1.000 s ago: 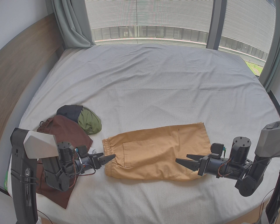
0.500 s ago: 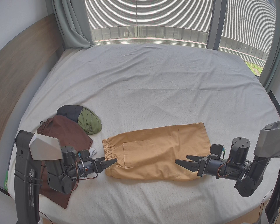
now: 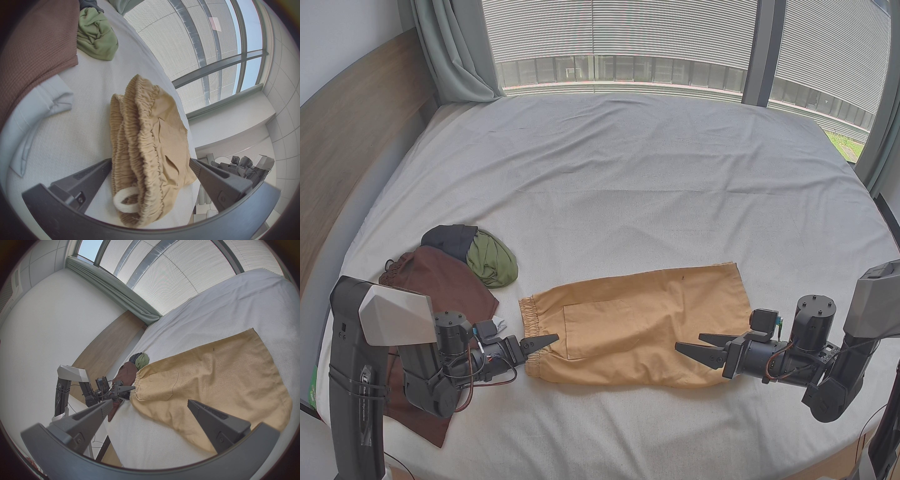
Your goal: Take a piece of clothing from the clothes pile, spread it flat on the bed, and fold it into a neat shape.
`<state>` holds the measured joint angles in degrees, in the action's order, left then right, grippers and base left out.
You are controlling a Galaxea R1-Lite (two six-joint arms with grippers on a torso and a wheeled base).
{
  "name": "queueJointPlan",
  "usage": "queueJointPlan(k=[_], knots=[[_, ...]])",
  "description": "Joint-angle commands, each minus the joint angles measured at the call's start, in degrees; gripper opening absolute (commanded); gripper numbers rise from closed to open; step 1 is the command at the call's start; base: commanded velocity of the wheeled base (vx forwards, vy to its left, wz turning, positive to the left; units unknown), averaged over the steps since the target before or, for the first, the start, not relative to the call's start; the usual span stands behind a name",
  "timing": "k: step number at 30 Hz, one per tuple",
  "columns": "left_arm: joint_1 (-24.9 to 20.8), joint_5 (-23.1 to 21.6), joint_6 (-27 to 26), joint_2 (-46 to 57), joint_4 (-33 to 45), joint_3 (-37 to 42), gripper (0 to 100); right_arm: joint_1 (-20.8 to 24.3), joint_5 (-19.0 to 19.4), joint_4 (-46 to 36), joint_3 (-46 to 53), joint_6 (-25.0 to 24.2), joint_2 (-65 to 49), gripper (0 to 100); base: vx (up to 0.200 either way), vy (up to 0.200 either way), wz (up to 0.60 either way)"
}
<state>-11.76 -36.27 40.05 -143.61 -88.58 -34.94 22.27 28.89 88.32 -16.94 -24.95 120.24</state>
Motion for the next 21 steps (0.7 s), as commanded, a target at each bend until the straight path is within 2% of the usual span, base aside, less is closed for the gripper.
queueJointPlan(k=[1, 5, 13, 20, 21], knots=[[-0.45, 0.06, 0.12, 1.13, -0.37, -0.04, 100, 0.05, -0.06, 0.01, -0.02, -0.01, 0.09, 100, 0.0, 0.0, 0.0], [-1.16, 0.85, 0.12, 0.96, -0.37, -0.39, 100, 0.05, -0.06, 0.01, -0.02, -0.01, 0.09, 100, 0.0, 0.0, 0.0], [-3.09, 5.33, 0.12, 0.61, -0.37, -1.18, 100, 0.05, -0.06, 0.01, -0.02, -0.01, 0.17, 100, 0.0, 0.0, 0.0], [-3.0, 5.51, 0.12, -0.1, -0.37, -1.45, 100, 0.05, -0.06, 0.01, 0.07, -0.01, 0.26, 100, 0.0, 0.0, 0.0], [-3.0, 5.51, 0.12, -0.18, -0.37, -1.45, 0, 0.05, -0.06, 0.01, 0.07, 0.08, 0.35, 100, 0.0, 0.0, 0.0]])
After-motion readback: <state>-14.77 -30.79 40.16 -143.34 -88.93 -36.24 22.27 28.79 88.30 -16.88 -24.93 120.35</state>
